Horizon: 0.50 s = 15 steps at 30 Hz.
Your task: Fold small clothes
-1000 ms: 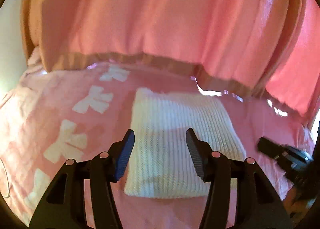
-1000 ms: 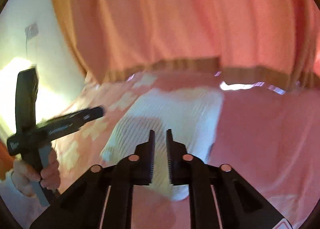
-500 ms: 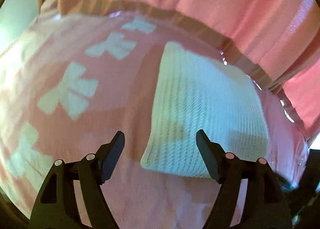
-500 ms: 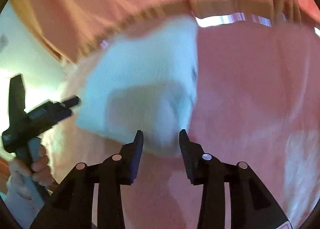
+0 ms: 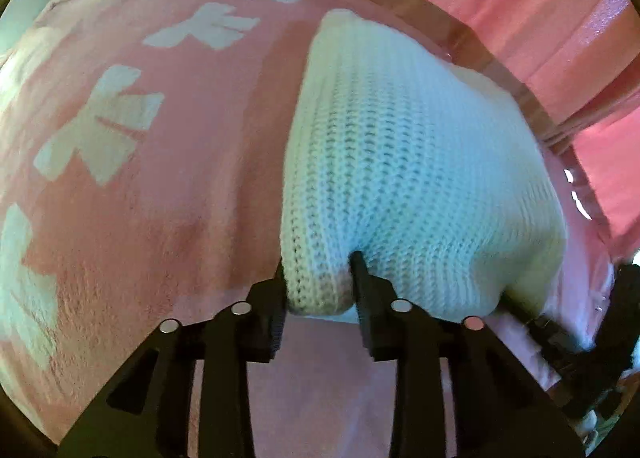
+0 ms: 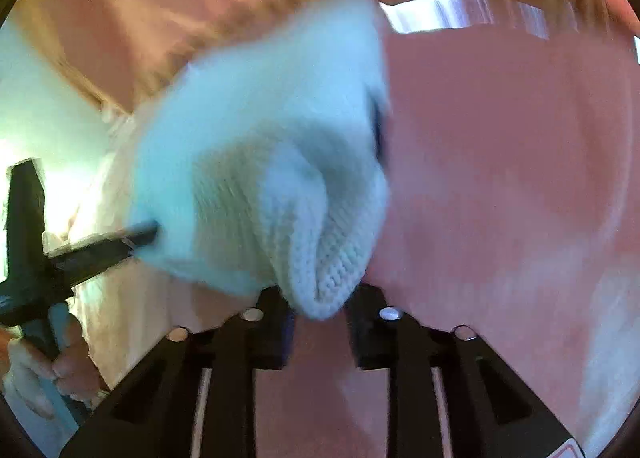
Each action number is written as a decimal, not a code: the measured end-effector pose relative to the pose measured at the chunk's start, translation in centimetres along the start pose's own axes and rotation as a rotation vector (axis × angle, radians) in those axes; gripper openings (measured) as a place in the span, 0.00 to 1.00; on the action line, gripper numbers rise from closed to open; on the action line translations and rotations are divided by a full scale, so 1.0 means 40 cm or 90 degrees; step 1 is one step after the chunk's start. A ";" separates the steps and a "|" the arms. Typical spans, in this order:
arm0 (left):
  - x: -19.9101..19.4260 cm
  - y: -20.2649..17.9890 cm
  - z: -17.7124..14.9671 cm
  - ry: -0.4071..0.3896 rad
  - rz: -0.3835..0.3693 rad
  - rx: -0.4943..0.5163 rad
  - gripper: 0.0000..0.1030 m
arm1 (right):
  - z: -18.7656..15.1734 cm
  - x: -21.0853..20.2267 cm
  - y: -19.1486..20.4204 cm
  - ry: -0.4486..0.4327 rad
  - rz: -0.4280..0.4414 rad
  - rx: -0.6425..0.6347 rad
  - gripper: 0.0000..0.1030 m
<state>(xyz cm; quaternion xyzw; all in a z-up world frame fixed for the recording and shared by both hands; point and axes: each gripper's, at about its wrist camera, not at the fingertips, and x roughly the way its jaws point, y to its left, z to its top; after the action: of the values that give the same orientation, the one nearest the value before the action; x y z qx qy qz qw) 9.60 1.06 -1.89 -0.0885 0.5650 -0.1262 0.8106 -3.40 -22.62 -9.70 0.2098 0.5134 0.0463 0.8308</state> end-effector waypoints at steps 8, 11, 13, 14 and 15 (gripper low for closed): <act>-0.185 -0.074 0.011 -0.168 0.035 0.075 0.32 | 0.031 -0.250 0.147 -0.239 -0.056 -0.114 0.03; -0.165 -0.122 0.047 -0.189 0.059 0.104 0.36 | 0.071 -0.229 0.208 -0.242 -0.048 -0.156 0.02; -0.110 -0.131 0.071 -0.154 0.058 0.101 0.38 | 0.087 -0.153 0.207 -0.182 -0.078 -0.159 0.02; -0.060 -0.134 0.078 -0.111 0.061 0.097 0.38 | 0.081 -0.114 0.194 -0.143 -0.096 -0.155 0.01; -0.015 -0.137 0.081 -0.077 0.076 0.095 0.39 | 0.076 -0.058 0.157 -0.089 -0.117 -0.134 0.00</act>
<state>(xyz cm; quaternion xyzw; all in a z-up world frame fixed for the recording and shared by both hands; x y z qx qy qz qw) 11.86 -3.96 1.32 -0.0018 0.5087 -0.1138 0.8534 -0.98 -18.52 -4.12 0.0763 0.4638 0.0094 0.8826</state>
